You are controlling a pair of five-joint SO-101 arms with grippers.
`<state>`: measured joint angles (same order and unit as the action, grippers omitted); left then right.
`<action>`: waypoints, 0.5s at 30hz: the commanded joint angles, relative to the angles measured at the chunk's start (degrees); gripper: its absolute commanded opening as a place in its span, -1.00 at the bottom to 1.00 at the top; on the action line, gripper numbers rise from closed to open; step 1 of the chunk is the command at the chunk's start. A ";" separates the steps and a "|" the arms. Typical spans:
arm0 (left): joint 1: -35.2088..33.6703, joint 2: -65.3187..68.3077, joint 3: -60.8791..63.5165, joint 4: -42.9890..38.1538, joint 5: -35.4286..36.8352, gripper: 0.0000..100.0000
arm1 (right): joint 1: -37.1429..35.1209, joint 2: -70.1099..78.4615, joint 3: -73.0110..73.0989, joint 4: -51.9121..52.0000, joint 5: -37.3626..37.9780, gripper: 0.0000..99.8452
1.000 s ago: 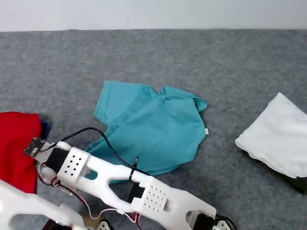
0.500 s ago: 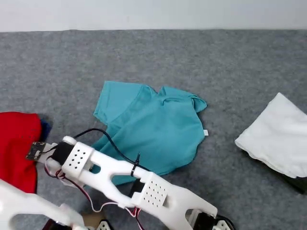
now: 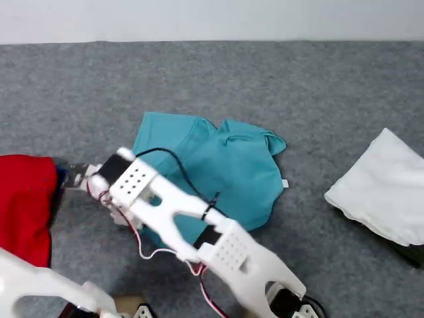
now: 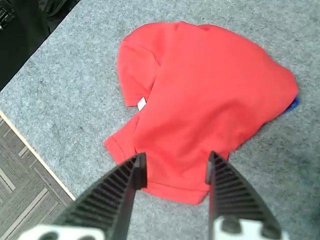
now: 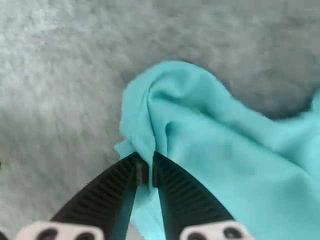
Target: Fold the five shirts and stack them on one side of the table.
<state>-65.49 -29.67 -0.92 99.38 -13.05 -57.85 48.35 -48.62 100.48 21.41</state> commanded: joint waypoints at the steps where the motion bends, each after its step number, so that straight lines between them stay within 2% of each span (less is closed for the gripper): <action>1: 0.18 -1.49 -0.13 0.97 0.44 -0.60 | 3.30 -10.51 6.33 2.59 1.14 -0.98; 10: 4.04 -1.41 -0.04 1.05 0.44 -0.60 | 5.67 -35.82 36.22 2.51 1.41 -0.98; 15: 8.53 -1.41 -0.04 1.05 0.44 -0.60 | 7.16 -53.58 53.63 2.51 5.71 -0.98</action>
<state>-59.43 -29.67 -0.92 99.38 -12.97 -52.92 7.56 -2.81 100.48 24.84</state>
